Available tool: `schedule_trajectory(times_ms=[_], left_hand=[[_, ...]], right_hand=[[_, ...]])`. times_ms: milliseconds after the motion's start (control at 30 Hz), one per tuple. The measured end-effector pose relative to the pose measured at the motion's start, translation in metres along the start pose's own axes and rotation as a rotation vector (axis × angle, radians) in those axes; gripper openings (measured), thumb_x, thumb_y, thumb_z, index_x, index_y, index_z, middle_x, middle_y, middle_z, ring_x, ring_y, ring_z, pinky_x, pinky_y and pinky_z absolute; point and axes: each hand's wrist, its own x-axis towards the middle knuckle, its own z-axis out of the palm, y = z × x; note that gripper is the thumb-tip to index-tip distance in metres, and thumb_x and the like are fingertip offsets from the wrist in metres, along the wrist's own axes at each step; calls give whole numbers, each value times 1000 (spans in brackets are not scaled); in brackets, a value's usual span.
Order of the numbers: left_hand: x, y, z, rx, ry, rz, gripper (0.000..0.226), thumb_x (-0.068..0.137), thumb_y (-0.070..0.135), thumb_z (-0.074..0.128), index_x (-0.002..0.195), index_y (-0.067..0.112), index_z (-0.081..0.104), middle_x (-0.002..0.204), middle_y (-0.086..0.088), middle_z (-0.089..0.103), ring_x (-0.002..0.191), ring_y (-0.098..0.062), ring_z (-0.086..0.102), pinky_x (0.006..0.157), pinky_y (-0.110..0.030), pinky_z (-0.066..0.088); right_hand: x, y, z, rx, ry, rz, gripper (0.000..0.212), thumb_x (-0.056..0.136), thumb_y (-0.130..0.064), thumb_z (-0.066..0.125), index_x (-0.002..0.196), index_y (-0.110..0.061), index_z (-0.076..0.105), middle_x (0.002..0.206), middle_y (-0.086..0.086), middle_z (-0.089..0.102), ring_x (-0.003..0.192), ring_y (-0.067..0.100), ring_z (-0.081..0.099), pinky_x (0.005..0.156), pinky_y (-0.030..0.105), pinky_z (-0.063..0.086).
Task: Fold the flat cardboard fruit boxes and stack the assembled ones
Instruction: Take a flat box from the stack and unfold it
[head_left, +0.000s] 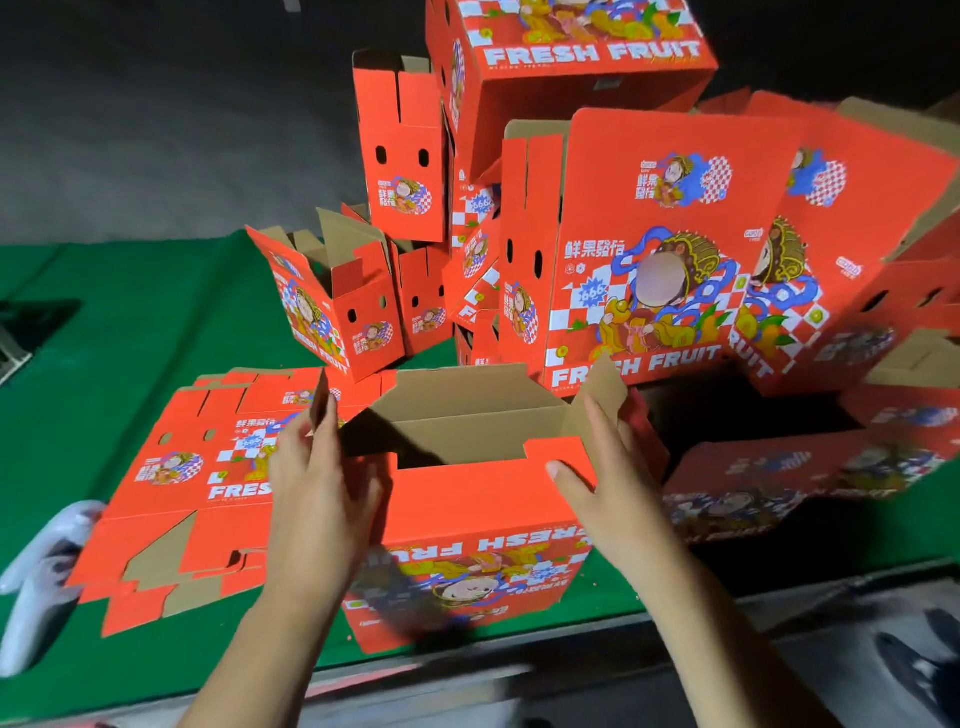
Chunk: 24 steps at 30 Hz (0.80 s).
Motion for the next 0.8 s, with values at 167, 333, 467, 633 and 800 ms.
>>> schedule_trajectory(times_ms=[167, 333, 467, 633, 800], left_hand=[[-1, -2, 4, 86, 2, 238, 43, 86, 13, 77, 126, 21, 65, 140, -12, 51, 120, -38, 53, 101, -50, 42], [5, -4, -1, 33, -114, 313, 44, 88, 17, 67, 129, 23, 52, 113, -4, 55, 97, -34, 55, 84, -45, 42], [25, 4, -6, 159, -298, 321, 74, 83, 48, 62, 151, 24, 44, 116, -4, 42, 109, -27, 44, 96, -43, 40], [39, 11, -5, 26, -466, 207, 66, 87, 62, 56, 147, 39, 43, 152, -1, 28, 131, -29, 48, 108, -43, 45], [49, 9, -2, 79, -529, 174, 68, 85, 87, 17, 135, 50, 44, 121, 14, 49, 112, -19, 40, 101, -41, 31]], right_hand=[[-4, -3, 8, -181, 87, -187, 63, 96, -18, 66, 155, -18, 42, 173, -3, 3, 155, 26, 18, 122, 41, 24], [-3, -5, 12, -81, 0, -297, 61, 97, 2, 56, 153, -22, 47, 168, -10, 25, 153, 10, 26, 123, 40, 30], [-3, -4, 14, -93, -10, -286, 61, 98, 4, 53, 153, -20, 46, 169, -10, 23, 154, 7, 22, 125, 39, 27], [-8, -3, 12, -104, -9, -317, 55, 98, 0, 55, 150, -20, 51, 169, -11, 21, 155, 5, 19, 124, 30, 23], [-17, 1, 11, -81, 35, -371, 62, 95, -2, 61, 152, -18, 43, 168, -5, 25, 154, 12, 26, 123, 35, 27]])
